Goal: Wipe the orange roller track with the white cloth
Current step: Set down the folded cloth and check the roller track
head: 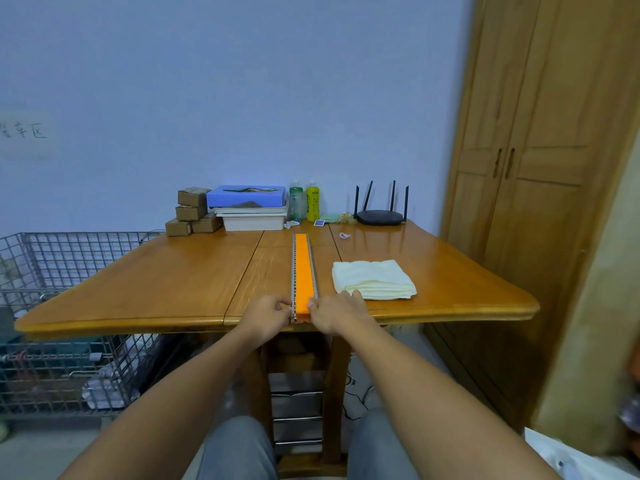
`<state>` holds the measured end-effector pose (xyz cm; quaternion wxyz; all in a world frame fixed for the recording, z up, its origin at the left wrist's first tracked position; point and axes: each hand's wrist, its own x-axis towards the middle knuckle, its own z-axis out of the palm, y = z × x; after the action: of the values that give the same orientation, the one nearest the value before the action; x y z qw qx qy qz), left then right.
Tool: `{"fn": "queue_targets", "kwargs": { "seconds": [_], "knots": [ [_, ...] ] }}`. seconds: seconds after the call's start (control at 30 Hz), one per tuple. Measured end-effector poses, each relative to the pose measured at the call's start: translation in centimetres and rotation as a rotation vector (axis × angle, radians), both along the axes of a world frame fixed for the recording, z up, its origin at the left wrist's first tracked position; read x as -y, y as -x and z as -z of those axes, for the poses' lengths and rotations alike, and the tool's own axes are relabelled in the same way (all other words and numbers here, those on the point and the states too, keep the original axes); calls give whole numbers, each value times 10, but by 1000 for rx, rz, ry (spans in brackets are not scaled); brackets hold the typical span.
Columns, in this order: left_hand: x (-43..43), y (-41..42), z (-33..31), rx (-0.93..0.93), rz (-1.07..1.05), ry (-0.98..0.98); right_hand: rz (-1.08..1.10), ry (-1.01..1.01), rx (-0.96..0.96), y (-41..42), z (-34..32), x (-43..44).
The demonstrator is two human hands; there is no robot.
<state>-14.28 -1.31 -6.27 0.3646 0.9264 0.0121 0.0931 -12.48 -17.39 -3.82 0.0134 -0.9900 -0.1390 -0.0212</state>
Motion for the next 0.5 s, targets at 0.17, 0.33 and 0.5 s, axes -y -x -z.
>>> {"fn": "queue_targets", "kwargs": {
  "seconds": [0.17,0.33,0.5],
  "knots": [
    [3,12,-1,-6,8,-21,-40,-9,-10,10,10,9],
    [4,20,2,-13,21,-28,-66,-12,0,17,23,15],
    [4,20,5,-20,20,-21,-104,15,49,25,22,19]
  ]
}}
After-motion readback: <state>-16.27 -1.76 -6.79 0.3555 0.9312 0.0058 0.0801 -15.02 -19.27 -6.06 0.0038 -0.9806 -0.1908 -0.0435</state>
